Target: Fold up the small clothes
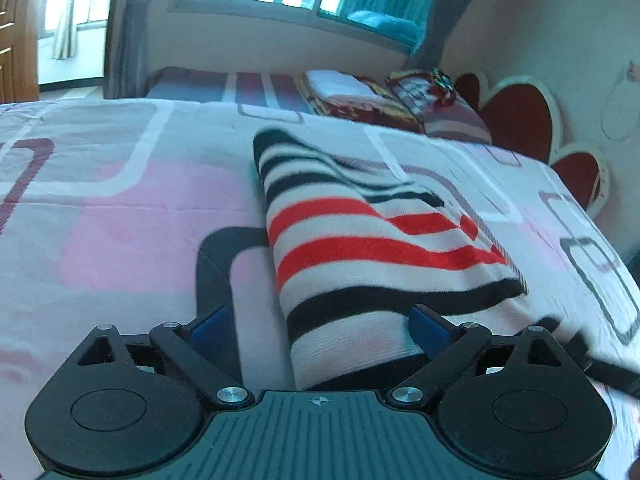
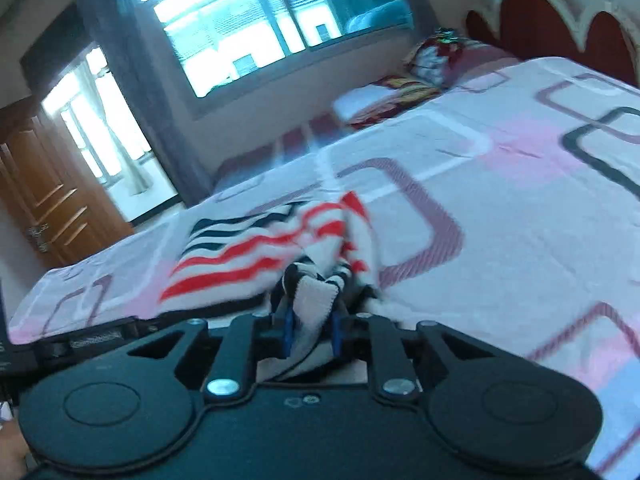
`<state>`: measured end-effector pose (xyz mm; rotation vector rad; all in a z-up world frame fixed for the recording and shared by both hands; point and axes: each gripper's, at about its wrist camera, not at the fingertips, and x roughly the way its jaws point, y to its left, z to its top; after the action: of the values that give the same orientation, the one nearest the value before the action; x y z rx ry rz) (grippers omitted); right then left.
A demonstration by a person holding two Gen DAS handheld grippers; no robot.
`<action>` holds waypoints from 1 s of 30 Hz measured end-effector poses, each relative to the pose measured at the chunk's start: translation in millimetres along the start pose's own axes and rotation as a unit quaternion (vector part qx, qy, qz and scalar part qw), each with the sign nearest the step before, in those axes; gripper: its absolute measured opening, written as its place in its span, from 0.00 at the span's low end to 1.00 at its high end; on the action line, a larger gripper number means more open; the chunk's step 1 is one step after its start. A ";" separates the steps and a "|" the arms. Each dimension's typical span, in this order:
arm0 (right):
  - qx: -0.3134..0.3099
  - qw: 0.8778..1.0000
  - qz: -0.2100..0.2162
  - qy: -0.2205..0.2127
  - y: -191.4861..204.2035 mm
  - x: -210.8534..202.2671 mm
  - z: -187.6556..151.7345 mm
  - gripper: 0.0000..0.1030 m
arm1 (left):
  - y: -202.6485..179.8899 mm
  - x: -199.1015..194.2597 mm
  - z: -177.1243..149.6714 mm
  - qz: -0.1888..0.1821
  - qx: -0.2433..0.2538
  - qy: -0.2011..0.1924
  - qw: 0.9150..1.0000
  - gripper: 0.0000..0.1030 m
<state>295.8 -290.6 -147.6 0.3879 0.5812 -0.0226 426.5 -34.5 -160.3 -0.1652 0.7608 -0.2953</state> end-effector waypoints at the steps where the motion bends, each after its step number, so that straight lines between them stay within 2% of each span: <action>1: 0.005 1.000 -0.020 0.010 -7.9 1.9 -7.1 0.16 | -1.4 1.3 -2.9 0.000 0.004 0.001 1.000 0.93; 3: 0.020 0.998 -0.044 0.036 -22.2 8.7 -22.1 0.15 | -4.6 4.9 -8.8 0.001 0.010 0.005 1.000 0.93; 5: 0.031 0.998 -0.045 0.044 -24.1 10.9 -31.2 0.16 | -4.5 7.4 -10.4 0.000 0.006 0.011 1.000 0.93; 6: 0.028 0.998 -0.043 0.049 -22.0 11.7 -30.0 0.19 | -4.6 7.6 -9.0 0.000 0.005 0.013 1.000 0.93; 9: 0.040 0.998 -0.036 0.031 -20.4 3.6 -13.6 0.29 | -6.8 4.3 -2.0 0.004 0.017 0.016 1.000 0.93; 13: 0.011 0.999 -0.031 -0.003 -7.0 2.2 14.3 0.29 | -5.9 -4.3 12.2 0.009 0.012 -0.005 1.000 0.93; 20: -0.065 0.998 -0.020 0.014 30.6 60.0 46.5 0.29 | 12.5 16.6 41.1 0.055 -0.011 -0.019 0.998 0.93; 23: -0.093 0.995 -0.020 0.024 47.6 79.3 52.2 0.28 | 19.3 30.9 47.8 0.060 -0.032 -0.012 0.998 0.93; 26: -0.114 0.993 -0.017 0.031 61.2 104.4 59.5 0.28 | 16.0 45.1 54.3 0.064 -0.027 -0.008 0.998 0.93; 30: -0.137 0.989 -0.031 0.048 61.8 137.0 62.5 0.24 | 13.7 65.4 59.2 0.051 -0.037 0.014 0.998 0.93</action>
<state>451.7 -243.9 -151.9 0.1044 0.6812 0.0156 515.6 -40.2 -164.1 -0.1918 0.8057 -0.1722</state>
